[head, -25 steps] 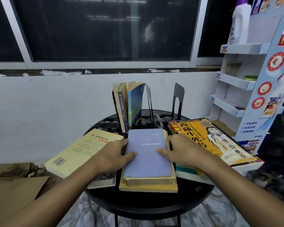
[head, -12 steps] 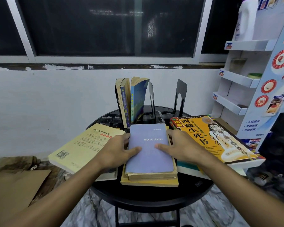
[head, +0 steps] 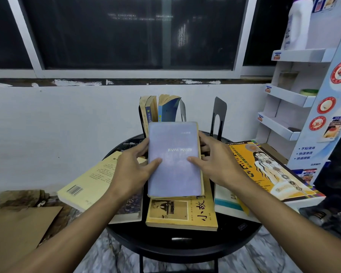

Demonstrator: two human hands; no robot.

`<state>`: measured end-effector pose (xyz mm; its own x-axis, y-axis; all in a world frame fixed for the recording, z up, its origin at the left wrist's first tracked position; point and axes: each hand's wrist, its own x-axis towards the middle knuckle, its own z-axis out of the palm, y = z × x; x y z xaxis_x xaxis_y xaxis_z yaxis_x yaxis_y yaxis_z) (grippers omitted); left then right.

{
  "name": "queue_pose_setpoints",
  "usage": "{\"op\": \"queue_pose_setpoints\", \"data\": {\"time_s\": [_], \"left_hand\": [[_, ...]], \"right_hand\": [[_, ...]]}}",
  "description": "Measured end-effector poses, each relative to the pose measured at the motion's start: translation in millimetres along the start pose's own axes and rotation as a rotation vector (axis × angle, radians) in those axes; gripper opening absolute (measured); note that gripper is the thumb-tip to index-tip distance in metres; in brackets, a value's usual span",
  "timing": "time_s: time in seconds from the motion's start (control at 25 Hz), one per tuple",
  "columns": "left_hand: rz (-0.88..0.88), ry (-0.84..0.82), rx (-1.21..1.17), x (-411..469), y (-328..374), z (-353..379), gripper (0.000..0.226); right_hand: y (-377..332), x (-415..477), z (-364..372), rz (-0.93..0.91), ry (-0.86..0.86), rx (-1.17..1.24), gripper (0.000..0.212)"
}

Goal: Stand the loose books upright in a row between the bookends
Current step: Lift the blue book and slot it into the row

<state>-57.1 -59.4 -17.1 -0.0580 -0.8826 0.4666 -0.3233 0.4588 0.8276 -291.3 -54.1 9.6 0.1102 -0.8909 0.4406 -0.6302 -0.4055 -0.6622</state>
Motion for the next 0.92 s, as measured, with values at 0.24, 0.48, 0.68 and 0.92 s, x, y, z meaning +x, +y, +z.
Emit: {"op": "queue_pose_setpoints", "data": {"time_s": [0.24,0.48,0.68,0.92], "left_hand": [[0.055,0.145,-0.051,-0.4,-2.3,7.4,0.062],[0.094,0.089,-0.091,-3.6,-13.8,-6.0,0.061],[-0.004,-0.138,-0.092,18.3,-14.7,-26.2,0.071],[-0.046,-0.169,-0.063,18.3,-8.0,-24.2,0.071]], "right_hand": [[4.6,12.8,5.0,-0.088,0.103,0.061,0.085],[7.4,11.6,8.6,-0.113,0.088,0.013,0.086],[4.7,12.6,10.9,-0.12,0.073,0.027,0.086],[6.4,20.1,8.9,-0.065,0.135,-0.193,0.092]]}}
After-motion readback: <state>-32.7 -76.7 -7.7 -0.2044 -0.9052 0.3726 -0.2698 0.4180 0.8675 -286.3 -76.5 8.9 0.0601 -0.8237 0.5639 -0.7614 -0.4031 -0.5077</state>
